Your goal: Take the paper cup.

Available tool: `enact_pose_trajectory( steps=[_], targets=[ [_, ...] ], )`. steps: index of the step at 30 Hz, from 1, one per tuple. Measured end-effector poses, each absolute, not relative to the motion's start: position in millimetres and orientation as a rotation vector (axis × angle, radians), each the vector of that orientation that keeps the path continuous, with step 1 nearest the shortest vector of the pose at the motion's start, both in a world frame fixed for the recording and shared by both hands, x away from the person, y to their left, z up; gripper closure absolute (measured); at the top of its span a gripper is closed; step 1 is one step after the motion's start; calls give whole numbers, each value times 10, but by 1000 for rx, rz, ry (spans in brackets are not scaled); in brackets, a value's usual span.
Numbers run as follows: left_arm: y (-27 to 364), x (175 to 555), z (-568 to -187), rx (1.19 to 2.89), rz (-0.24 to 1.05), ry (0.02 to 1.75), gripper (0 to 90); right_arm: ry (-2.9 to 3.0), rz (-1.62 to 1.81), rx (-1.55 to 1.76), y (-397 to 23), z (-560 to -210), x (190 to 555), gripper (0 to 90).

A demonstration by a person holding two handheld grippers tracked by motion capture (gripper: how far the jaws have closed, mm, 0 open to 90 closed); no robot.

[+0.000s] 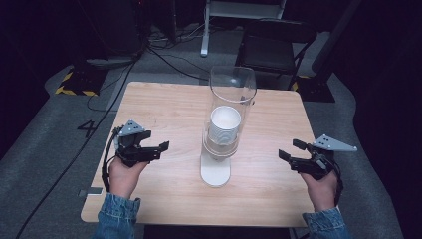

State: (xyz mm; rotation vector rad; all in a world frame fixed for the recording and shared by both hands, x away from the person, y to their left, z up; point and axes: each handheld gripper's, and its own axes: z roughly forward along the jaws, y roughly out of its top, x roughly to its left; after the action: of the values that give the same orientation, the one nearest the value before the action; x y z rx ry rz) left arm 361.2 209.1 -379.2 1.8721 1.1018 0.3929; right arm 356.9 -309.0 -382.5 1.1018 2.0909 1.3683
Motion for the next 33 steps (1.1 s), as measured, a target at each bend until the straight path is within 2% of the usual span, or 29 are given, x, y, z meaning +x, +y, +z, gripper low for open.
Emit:
enact_pose_trajectory(
  steps=[8,27,31,33],
  targets=[
    [2060,3598,-3795,1877,414,1111,187,2140,1467,1079,-2911,-3814,3590,231],
    [1987,3621,-3820,1896,378,1123,178,2255,1554,901,-2255,-3937,3642,92],
    [1980,3596,-3844,1900,375,1130,173,2304,1548,895,-2161,-3995,3668,96],
    [1988,3564,-3849,1900,380,1120,172,2317,1534,879,-2107,-4019,3675,134]
  ],
)
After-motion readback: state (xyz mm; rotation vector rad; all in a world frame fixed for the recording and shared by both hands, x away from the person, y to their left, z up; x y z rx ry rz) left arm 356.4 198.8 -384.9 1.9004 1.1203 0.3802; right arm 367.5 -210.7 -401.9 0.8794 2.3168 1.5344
